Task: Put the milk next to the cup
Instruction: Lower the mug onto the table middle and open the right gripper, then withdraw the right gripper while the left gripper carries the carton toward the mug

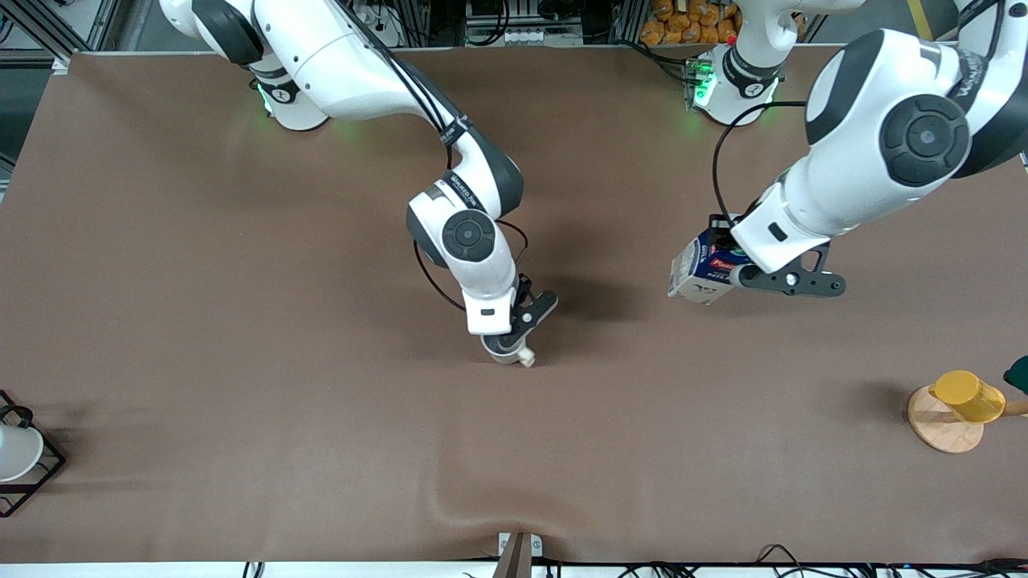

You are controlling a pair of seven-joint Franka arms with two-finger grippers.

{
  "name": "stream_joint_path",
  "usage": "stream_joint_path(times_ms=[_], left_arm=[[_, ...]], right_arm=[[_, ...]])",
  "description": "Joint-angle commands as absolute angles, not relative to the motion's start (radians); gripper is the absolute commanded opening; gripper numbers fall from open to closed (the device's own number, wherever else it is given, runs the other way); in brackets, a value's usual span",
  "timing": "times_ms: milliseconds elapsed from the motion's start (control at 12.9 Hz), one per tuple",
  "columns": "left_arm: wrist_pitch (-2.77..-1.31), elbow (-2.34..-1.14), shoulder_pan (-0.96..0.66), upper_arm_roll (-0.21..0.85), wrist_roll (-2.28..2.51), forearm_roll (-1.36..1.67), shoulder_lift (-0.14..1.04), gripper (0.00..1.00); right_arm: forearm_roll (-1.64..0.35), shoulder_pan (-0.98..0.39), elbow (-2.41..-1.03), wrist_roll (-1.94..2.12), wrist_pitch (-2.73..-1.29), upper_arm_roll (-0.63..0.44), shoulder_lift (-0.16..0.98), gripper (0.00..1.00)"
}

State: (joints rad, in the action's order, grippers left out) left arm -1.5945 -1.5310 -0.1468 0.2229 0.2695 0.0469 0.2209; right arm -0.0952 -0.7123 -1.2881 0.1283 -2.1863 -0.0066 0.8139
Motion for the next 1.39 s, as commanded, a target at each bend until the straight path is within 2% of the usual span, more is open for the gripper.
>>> stream_joint_path(times_ms=[0,155,387,774,1006,1084,1316], left_arm=[[-1.572,-1.506,-0.164,0.221,0.302,0.064,0.229,0.25],[-1.572,-1.503,-0.163,0.221,0.302,0.069,0.226,0.26],[-1.574,-1.503,-0.164,0.222,0.302,0.115,0.218,0.26],[-1.588,-1.466,-0.242,0.222,0.379,0.149,0.253,0.25],[-1.644,-1.462,-0.355,0.218,0.503,0.140,0.317,0.25],[-1.675,-1.459,-0.406,0.212,0.559,0.130,0.349,0.24],[-1.713,-1.384,-0.503,0.210,0.639,0.016,0.454,0.24]], right_arm=[[-0.101,-0.721,-1.264,0.130,-2.172,-0.023,0.813,1.00],[-0.103,-0.694,-1.267,0.126,-2.143,-0.026,0.772,1.00],[-0.101,-0.596,-1.290,0.120,-2.021,-0.028,0.657,1.00],[-0.095,-0.359,-1.584,0.141,-1.990,-0.028,0.334,1.00],[-0.081,-0.224,-1.779,0.141,-1.983,-0.025,0.123,1.00],[-0.072,-0.181,-1.817,0.141,-1.965,-0.025,0.070,1.00],[-0.009,-0.083,-1.818,0.137,-1.855,-0.017,-0.007,1.00]])
